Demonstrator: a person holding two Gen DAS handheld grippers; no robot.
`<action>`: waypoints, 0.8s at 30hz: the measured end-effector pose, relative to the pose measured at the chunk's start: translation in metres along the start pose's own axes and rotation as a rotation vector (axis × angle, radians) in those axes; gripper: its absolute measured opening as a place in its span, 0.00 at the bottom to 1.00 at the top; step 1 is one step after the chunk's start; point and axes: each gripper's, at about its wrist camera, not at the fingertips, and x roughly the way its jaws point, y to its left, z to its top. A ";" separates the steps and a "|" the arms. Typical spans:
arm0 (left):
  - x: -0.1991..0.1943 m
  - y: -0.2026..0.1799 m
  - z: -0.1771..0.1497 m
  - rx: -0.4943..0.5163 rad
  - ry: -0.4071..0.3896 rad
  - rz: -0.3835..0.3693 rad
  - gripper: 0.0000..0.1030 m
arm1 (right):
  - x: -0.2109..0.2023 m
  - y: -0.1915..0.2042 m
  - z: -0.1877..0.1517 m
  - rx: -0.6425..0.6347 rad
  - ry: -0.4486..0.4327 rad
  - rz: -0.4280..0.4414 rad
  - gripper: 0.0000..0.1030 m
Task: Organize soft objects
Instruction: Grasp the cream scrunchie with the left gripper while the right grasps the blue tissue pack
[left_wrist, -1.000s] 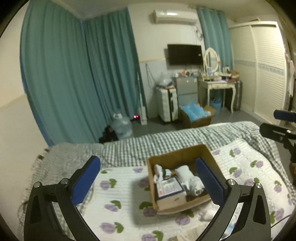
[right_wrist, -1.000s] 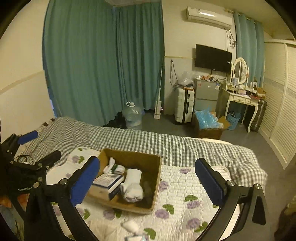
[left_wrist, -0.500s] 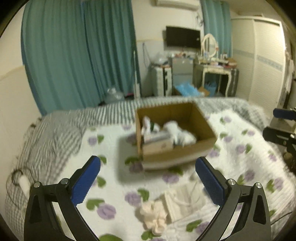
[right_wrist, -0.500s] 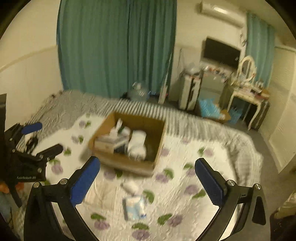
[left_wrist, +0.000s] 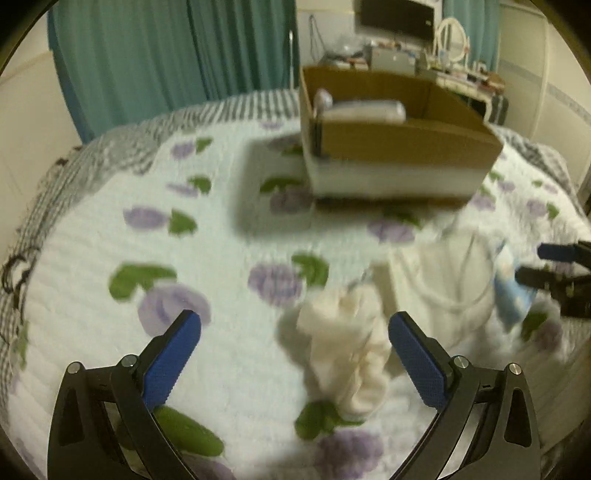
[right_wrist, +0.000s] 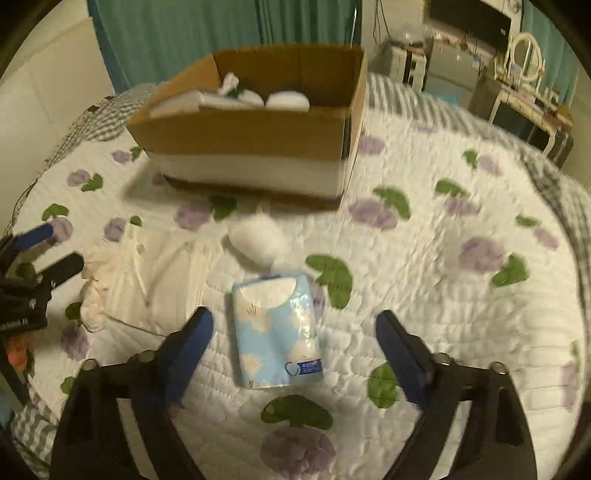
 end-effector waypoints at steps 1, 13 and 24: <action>0.003 -0.001 -0.003 0.009 0.016 -0.005 1.00 | 0.005 -0.001 -0.002 0.013 0.009 0.008 0.76; 0.031 -0.019 -0.012 0.096 0.117 -0.069 0.65 | 0.032 -0.002 -0.010 0.041 0.088 0.043 0.56; 0.012 -0.018 -0.012 0.089 0.096 -0.148 0.18 | 0.016 0.010 -0.021 0.039 0.042 0.047 0.46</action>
